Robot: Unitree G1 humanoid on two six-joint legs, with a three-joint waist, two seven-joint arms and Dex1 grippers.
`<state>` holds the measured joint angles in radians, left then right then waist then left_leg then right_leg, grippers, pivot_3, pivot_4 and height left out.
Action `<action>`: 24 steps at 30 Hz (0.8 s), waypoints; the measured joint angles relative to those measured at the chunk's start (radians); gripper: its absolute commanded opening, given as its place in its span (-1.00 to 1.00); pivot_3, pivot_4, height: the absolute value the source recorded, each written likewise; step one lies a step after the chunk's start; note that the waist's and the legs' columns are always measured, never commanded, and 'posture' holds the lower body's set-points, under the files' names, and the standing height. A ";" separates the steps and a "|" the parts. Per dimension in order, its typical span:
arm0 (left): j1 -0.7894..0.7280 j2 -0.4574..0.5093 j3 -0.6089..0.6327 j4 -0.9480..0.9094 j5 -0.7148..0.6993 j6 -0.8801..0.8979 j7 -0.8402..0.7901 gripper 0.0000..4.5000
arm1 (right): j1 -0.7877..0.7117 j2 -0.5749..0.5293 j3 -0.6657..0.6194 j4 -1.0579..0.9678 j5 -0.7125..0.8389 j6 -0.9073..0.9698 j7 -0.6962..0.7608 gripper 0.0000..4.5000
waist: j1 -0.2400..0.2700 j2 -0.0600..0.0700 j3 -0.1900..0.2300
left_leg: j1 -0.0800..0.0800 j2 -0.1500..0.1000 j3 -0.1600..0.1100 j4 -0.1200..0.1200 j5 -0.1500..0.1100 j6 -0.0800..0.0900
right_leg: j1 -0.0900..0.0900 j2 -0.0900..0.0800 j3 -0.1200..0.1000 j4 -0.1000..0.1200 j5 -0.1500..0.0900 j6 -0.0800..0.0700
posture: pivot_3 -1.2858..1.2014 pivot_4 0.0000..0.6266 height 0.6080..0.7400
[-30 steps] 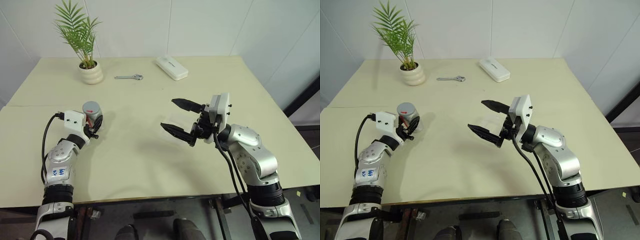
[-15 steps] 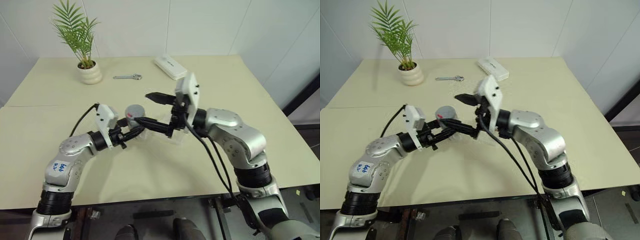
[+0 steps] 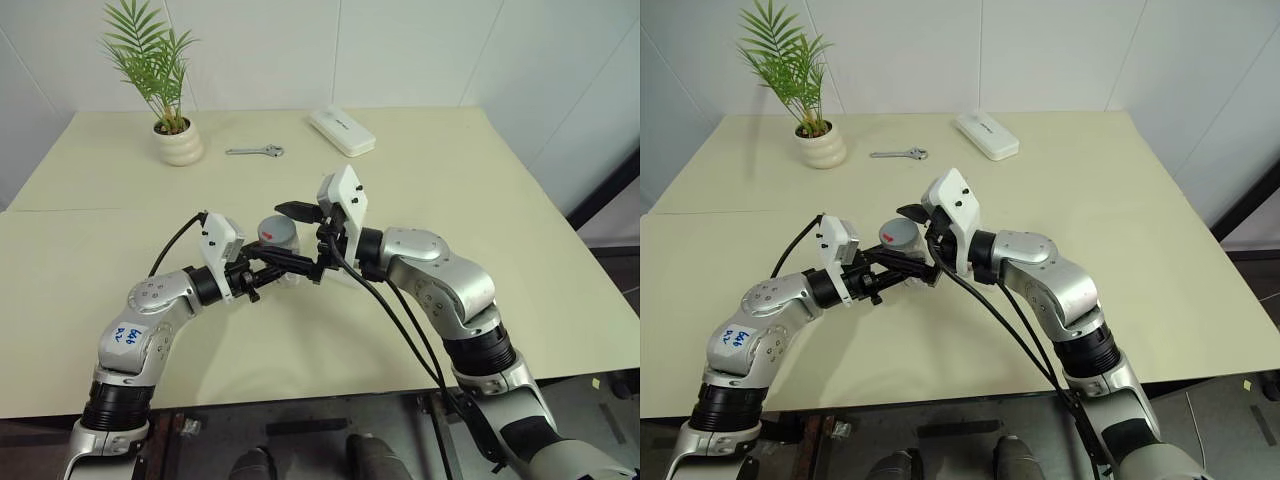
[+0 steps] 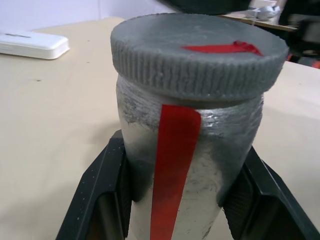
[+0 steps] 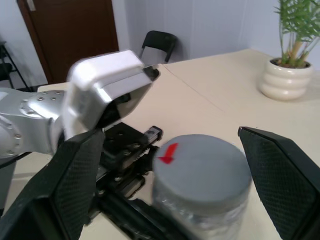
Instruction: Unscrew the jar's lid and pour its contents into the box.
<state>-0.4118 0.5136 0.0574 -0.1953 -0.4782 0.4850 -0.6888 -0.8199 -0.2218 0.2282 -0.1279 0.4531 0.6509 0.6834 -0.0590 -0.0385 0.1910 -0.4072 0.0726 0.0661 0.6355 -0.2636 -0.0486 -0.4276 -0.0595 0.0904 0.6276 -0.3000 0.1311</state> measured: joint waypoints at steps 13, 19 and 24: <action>0.004 -0.003 0.000 -0.002 0.001 -0.003 -0.004 -0.15 | 0.000 0.022 -0.007 0.051 -0.021 -0.020 0.004 0.59 | 0.000 0.000 0.000 | 0.000 0.000 0.000 0.000 0.000 0.000 | 0.000 0.000 0.000 0.000 0.000 0.000 | 0.03 -0.52 1.00; 0.004 -0.004 0.000 -0.002 0.004 -0.009 -0.004 -0.15 | 0.000 0.031 -0.016 0.052 -0.016 -0.020 0.016 0.14 | 0.000 0.000 0.000 | 0.000 0.000 0.000 0.000 0.000 0.000 | 0.000 0.000 0.000 0.000 0.000 0.000 | 0.03 -0.52 1.00; 0.003 0.020 0.003 0.003 0.002 -0.023 -0.049 -0.15 | 0.000 0.024 -0.019 0.053 -0.010 -0.020 0.048 0.14 | -0.001 0.000 0.000 | 0.000 0.000 0.000 0.000 0.000 0.000 | 0.000 0.000 0.000 0.000 0.000 0.000 | 0.03 -0.52 1.00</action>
<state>-0.4085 0.5332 0.0600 -0.1919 -0.4757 0.4622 -0.7374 -0.8199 -0.1977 0.2090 -0.0748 0.4435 0.6308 0.7310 -0.0597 -0.0385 0.1911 -0.4071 0.0727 0.0661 0.6354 -0.2634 -0.0488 -0.4278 -0.0593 0.0905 0.6279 -0.3000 0.1311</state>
